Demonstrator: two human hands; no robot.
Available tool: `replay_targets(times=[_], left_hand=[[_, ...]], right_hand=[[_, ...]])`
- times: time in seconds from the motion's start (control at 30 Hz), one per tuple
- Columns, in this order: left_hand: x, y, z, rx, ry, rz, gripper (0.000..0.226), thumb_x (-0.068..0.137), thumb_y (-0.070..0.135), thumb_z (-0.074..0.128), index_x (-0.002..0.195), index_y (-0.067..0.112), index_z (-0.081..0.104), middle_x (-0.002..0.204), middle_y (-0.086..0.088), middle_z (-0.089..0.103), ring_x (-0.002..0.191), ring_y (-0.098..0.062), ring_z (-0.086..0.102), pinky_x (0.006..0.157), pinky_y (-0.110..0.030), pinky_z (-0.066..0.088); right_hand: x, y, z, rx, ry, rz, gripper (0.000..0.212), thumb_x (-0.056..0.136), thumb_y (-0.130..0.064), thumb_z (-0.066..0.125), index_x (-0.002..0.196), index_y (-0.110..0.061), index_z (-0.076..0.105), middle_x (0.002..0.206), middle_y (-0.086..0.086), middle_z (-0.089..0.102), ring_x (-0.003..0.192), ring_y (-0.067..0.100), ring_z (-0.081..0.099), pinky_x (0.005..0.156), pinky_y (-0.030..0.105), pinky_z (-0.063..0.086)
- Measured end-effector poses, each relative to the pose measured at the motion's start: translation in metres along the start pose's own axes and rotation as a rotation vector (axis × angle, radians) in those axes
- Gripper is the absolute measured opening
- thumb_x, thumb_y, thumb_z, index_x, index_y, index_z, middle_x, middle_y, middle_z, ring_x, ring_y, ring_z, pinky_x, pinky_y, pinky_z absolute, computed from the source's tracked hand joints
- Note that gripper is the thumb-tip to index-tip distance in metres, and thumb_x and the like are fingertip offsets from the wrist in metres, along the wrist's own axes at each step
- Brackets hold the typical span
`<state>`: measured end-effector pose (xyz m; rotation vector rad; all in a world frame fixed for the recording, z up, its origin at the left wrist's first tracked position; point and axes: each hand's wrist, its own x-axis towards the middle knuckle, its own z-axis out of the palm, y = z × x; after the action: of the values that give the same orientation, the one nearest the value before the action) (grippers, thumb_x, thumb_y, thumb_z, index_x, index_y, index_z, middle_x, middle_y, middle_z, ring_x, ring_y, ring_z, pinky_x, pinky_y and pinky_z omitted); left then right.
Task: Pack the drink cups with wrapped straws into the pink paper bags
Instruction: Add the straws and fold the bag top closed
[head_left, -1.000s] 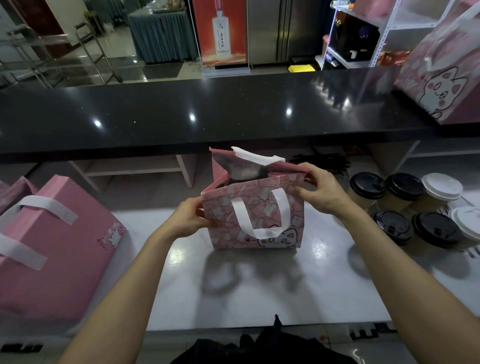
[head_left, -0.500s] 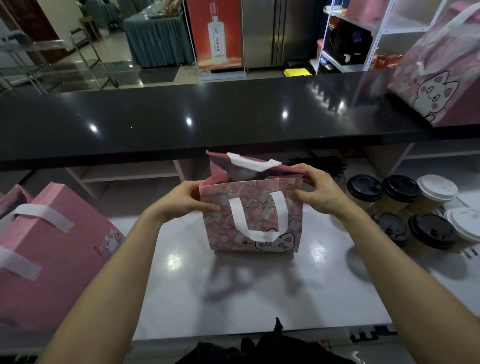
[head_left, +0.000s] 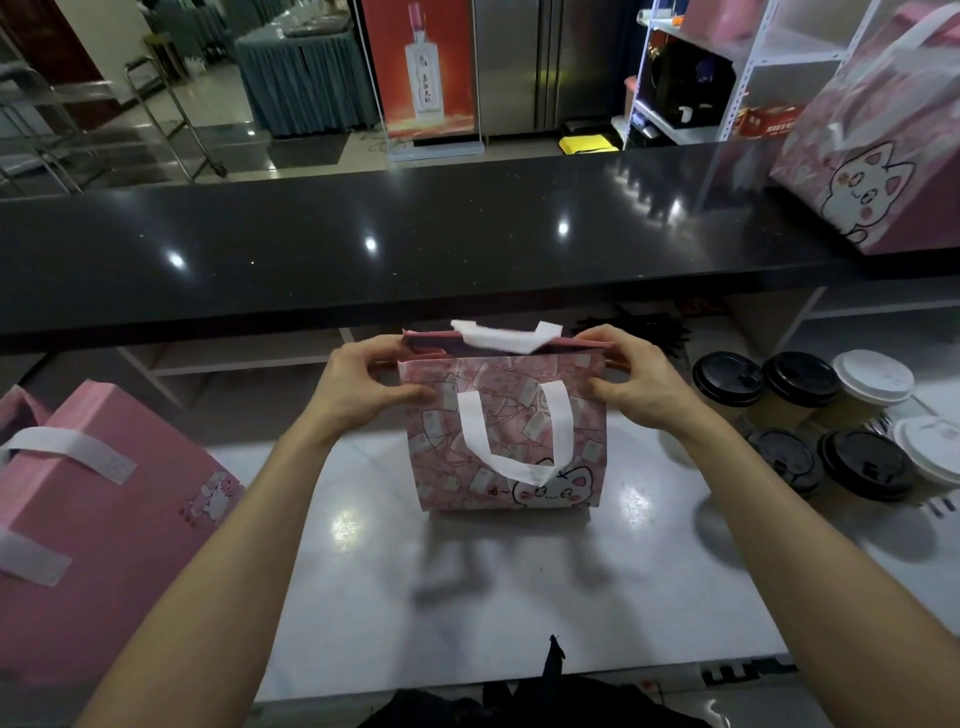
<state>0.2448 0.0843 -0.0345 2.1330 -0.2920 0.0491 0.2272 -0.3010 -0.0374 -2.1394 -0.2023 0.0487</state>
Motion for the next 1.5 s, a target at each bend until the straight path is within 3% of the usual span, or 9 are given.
replay_targets(times=[0.13,0.27,0.4,0.5,0.57,0.8,1.03,1.27,1.5], left_hand=[[-0.006,-0.005,0.006,-0.058,0.081,-0.071,0.055,0.067,0.050,0.093,0.116,0.030,0.078,0.117,0.017,0.074,0.102,-0.001,0.073,0.079,-0.012,0.060],[-0.009,-0.002,0.007,-0.215,0.024,-0.103,0.025,0.078,0.039,0.090,0.102,0.030,0.086,0.105,0.008,0.083,0.105,-0.011,0.078,0.087,-0.029,0.067],[-0.003,0.006,-0.005,-0.133,-0.131,-0.021,0.016,0.085,0.044,0.087,0.099,0.037,0.087,0.141,0.024,0.061,0.125,0.008,0.062,0.090,-0.016,0.059],[0.008,0.005,-0.013,-0.095,-0.225,-0.018,0.013,0.085,0.028,0.095,0.096,0.026,0.088,0.169,0.037,0.027,0.159,0.010,0.019,0.123,-0.031,0.031],[0.013,0.009,-0.014,-0.110,-0.273,-0.018,0.011,0.084,0.017,0.094,0.092,0.023,0.088,0.171,0.028,0.035,0.165,-0.004,0.018,0.130,-0.046,0.027],[0.012,0.014,-0.005,0.070,0.011,0.069,0.033,0.070,0.045,0.097,0.097,0.032,0.082,0.121,0.016,0.073,0.116,-0.005,0.071,0.100,-0.038,0.063],[0.005,0.005,0.015,0.133,0.171,0.105,0.058,0.082,0.026,0.096,0.116,0.039,0.050,0.099,0.016,0.076,0.100,0.002,0.074,0.089,-0.020,0.061],[0.007,-0.001,0.014,0.337,0.196,0.193,0.026,0.090,0.015,0.087,0.097,0.034,0.071,0.101,0.021,0.073,0.100,-0.002,0.069,0.086,-0.036,0.066],[0.004,0.007,0.012,0.392,0.137,0.226,0.031,0.086,0.061,0.085,0.094,0.034,0.071,0.098,0.020,0.068,0.094,-0.007,0.067,0.074,-0.026,0.061]], right_hand=[[0.001,0.002,0.000,0.005,0.007,-0.013,0.046,0.089,-0.024,0.088,0.125,-0.045,0.068,0.121,-0.018,0.075,0.128,0.008,0.066,0.114,0.053,0.053],[0.003,-0.001,0.001,0.022,-0.006,-0.021,0.053,0.091,-0.019,0.085,0.130,-0.050,0.065,0.121,-0.017,0.075,0.128,0.009,0.065,0.110,0.052,0.056],[0.004,0.000,-0.001,0.020,-0.002,-0.028,0.050,0.093,-0.017,0.086,0.125,-0.050,0.067,0.119,-0.017,0.076,0.127,0.010,0.066,0.108,0.050,0.057],[0.006,0.000,-0.001,0.003,-0.009,-0.026,0.041,0.093,-0.015,0.085,0.115,-0.047,0.072,0.114,-0.015,0.077,0.118,0.008,0.070,0.106,0.047,0.060],[0.008,-0.001,-0.001,-0.023,-0.005,-0.026,0.039,0.093,-0.015,0.084,0.112,-0.047,0.072,0.112,-0.016,0.076,0.114,0.006,0.071,0.101,0.044,0.063],[0.007,0.001,-0.006,-0.034,0.043,-0.045,0.044,0.090,-0.023,0.088,0.117,-0.052,0.068,0.114,-0.018,0.075,0.116,0.003,0.068,0.098,0.033,0.059],[0.006,-0.002,-0.004,-0.089,0.048,-0.079,0.041,0.092,-0.021,0.087,0.113,-0.045,0.061,0.112,-0.012,0.071,0.112,0.009,0.070,0.090,0.029,0.059],[0.006,-0.003,-0.006,-0.132,0.099,-0.113,0.036,0.093,-0.015,0.084,0.113,-0.036,0.062,0.116,-0.011,0.073,0.112,0.006,0.068,0.080,0.016,0.051],[-0.001,0.000,-0.001,-0.199,0.097,-0.172,0.027,0.090,-0.034,0.088,0.103,-0.028,0.065,0.109,-0.011,0.071,0.106,0.013,0.067,0.085,0.028,0.057]])
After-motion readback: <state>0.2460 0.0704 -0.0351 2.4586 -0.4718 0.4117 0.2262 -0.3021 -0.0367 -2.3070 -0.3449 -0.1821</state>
